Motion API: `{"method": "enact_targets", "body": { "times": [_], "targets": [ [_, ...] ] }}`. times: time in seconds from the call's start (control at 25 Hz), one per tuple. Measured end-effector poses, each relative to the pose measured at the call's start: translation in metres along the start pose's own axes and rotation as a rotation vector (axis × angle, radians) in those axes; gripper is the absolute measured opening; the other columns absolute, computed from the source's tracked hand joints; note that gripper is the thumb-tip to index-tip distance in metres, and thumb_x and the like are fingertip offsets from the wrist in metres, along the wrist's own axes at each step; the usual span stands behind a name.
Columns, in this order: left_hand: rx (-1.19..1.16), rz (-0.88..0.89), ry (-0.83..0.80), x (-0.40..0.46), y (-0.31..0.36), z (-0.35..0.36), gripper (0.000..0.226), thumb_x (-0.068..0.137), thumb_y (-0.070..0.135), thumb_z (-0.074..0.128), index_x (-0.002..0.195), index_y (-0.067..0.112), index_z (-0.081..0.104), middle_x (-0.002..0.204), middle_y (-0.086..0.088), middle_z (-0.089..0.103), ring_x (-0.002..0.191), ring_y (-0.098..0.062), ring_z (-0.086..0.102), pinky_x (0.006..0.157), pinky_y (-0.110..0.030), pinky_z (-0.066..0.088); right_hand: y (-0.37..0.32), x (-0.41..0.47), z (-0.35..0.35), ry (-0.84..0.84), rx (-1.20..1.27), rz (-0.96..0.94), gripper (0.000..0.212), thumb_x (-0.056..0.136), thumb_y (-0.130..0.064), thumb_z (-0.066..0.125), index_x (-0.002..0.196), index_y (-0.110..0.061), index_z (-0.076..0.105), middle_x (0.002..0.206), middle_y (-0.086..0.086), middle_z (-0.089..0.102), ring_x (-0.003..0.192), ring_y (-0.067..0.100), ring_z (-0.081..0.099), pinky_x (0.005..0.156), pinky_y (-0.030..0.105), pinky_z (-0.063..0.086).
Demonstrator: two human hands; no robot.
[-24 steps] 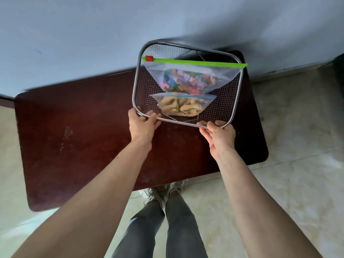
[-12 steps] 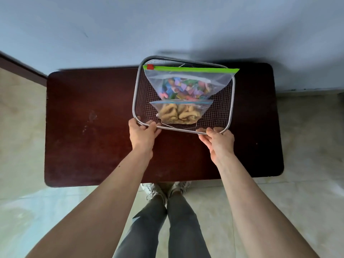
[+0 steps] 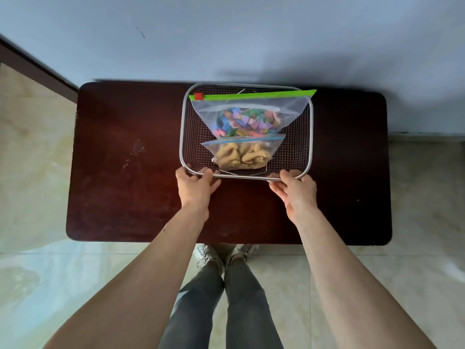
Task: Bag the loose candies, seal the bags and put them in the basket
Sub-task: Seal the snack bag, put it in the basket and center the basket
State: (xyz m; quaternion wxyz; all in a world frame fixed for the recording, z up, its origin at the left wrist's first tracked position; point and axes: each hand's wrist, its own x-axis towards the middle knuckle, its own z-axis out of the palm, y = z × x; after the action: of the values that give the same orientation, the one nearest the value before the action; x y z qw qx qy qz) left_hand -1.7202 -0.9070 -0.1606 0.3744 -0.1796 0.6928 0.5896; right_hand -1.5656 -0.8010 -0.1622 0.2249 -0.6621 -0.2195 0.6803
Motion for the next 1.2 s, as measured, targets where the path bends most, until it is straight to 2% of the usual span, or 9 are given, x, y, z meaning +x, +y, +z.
{"method": "enact_targets", "body": {
  "times": [0.2, 0.32, 0.44, 0.64, 0.88, 1.2],
  "targets": [
    [-0.026, -0.018, -0.072, 0.002, 0.004, -0.001, 0.046, 0.086, -0.012, 0.061, 0.122, 0.007, 0.041, 0.101, -0.01, 0.057, 0.091, -0.02, 0.065, 0.072, -0.029, 0.062, -0.004, -0.003, 0.009, -0.035, 0.02, 0.008, 0.039, 0.091, 0.007, 0.057, 0.123, -0.005, 0.039, 0.1, 0.025, 0.067, 0.086, 0.031, 0.071, 0.074, 0.035, 0.057],
    [-0.046, -0.025, -0.051, 0.005, 0.01, -0.003, 0.048, 0.086, -0.014, 0.058, 0.122, 0.01, 0.04, 0.098, -0.007, 0.057, 0.089, -0.018, 0.065, 0.071, -0.028, 0.061, -0.006, -0.003, 0.018, -0.048, -0.006, 0.017, 0.039, 0.091, 0.006, 0.057, 0.122, -0.006, 0.038, 0.104, 0.027, 0.067, 0.087, 0.033, 0.071, 0.072, 0.034, 0.057],
    [-0.054, -0.026, -0.04, 0.01, 0.016, -0.006, 0.048, 0.086, -0.015, 0.059, 0.121, 0.011, 0.04, 0.101, -0.007, 0.056, 0.088, -0.016, 0.065, 0.073, -0.029, 0.061, -0.006, -0.003, 0.027, -0.059, -0.032, 0.016, 0.036, 0.091, 0.005, 0.057, 0.119, -0.007, 0.038, 0.103, 0.026, 0.067, 0.08, 0.03, 0.071, 0.068, 0.032, 0.056],
    [-0.053, -0.009, -0.026, 0.018, 0.023, -0.009, 0.051, 0.085, -0.016, 0.059, 0.125, 0.009, 0.039, 0.099, -0.006, 0.055, 0.085, -0.013, 0.063, 0.077, -0.032, 0.06, -0.007, -0.001, 0.039, -0.062, -0.044, 0.011, 0.041, 0.091, 0.005, 0.056, 0.125, -0.005, 0.036, 0.098, 0.022, 0.068, 0.076, 0.028, 0.071, 0.068, 0.031, 0.056],
    [-0.052, 0.009, -0.036, 0.028, 0.027, -0.008, 0.046, 0.084, -0.016, 0.059, 0.118, 0.01, 0.042, 0.092, -0.005, 0.057, 0.082, -0.015, 0.065, 0.07, -0.03, 0.062, -0.008, 0.002, 0.047, -0.069, -0.046, 0.004, 0.042, 0.091, 0.004, 0.058, 0.126, -0.005, 0.036, 0.111, 0.028, 0.066, 0.081, 0.03, 0.071, 0.071, 0.032, 0.057],
    [-0.031, 0.023, -0.038, 0.035, 0.032, -0.004, 0.046, 0.085, -0.015, 0.059, 0.119, 0.01, 0.041, 0.092, -0.005, 0.06, 0.085, -0.016, 0.065, 0.072, -0.03, 0.061, -0.014, 0.008, 0.051, -0.075, -0.054, 0.002, 0.044, 0.091, 0.004, 0.059, 0.128, -0.003, 0.035, 0.115, 0.03, 0.064, 0.083, 0.031, 0.072, 0.072, 0.033, 0.058]
  ]
}}
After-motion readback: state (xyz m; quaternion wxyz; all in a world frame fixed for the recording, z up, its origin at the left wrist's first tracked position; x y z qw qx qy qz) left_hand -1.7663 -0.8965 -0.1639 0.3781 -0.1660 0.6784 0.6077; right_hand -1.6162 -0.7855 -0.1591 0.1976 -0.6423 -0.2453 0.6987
